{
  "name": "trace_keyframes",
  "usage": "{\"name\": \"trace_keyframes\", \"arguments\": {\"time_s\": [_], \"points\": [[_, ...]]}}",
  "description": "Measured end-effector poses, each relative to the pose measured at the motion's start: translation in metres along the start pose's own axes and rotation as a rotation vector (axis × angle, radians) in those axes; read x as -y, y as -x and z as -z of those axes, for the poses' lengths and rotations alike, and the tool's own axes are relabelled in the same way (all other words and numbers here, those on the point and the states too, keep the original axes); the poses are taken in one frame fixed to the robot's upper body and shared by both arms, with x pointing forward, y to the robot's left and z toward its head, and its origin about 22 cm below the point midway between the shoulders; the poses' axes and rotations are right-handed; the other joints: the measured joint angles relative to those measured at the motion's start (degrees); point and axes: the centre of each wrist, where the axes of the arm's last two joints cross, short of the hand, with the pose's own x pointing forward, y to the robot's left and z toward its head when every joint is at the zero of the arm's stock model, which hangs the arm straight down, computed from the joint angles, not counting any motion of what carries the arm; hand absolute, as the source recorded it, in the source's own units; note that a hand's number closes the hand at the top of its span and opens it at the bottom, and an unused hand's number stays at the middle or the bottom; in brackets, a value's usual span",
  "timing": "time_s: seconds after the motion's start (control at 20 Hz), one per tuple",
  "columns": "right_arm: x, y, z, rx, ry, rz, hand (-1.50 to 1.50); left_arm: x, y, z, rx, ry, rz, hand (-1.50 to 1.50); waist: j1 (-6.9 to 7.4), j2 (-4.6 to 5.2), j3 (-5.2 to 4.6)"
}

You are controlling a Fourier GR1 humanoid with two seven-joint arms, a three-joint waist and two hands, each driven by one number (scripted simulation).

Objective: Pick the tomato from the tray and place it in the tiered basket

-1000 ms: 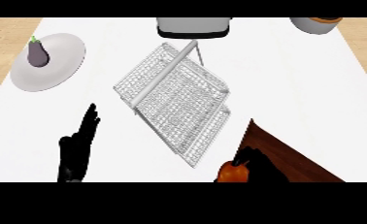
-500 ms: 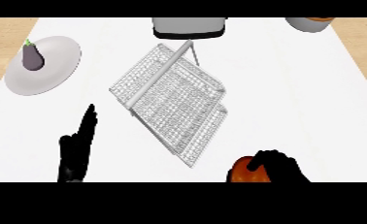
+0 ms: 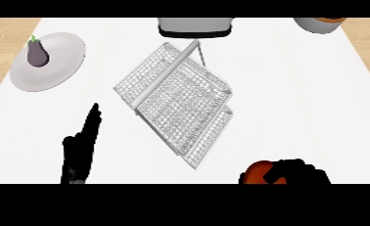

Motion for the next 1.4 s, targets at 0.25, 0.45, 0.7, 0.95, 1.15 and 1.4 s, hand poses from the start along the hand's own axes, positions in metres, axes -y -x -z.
{"name": "trace_keyframes", "arguments": {"time_s": [0.25,0.45,0.7,0.95,1.15,1.4], "points": [[0.017,-0.003,0.005,-0.025,-0.001,0.052,1.50,0.003,-0.002,0.000,0.012,0.015,-0.001,0.00,0.99,0.34,0.02],[0.025,-0.008,0.011,-0.038,-0.015,0.110,1.50,0.005,-0.004,0.001,0.016,0.026,0.002,0.00,1.78,0.74,0.02],[0.027,-0.019,0.025,-0.028,-0.056,0.167,1.50,0.011,-0.007,0.003,0.027,0.037,0.005,0.00,2.67,1.09,0.03],[0.012,-0.036,0.045,-0.009,-0.106,0.157,1.50,0.012,-0.009,0.005,0.023,0.045,0.012,0.00,3.20,1.18,0.09],[-0.003,-0.051,0.067,-0.012,-0.133,0.133,1.50,0.014,-0.012,0.008,0.017,0.049,0.011,0.00,3.42,1.17,0.13],[-0.022,-0.071,0.094,-0.032,-0.163,0.105,1.50,0.015,-0.011,0.012,0.013,0.053,0.010,0.00,3.38,1.07,0.19]]}}
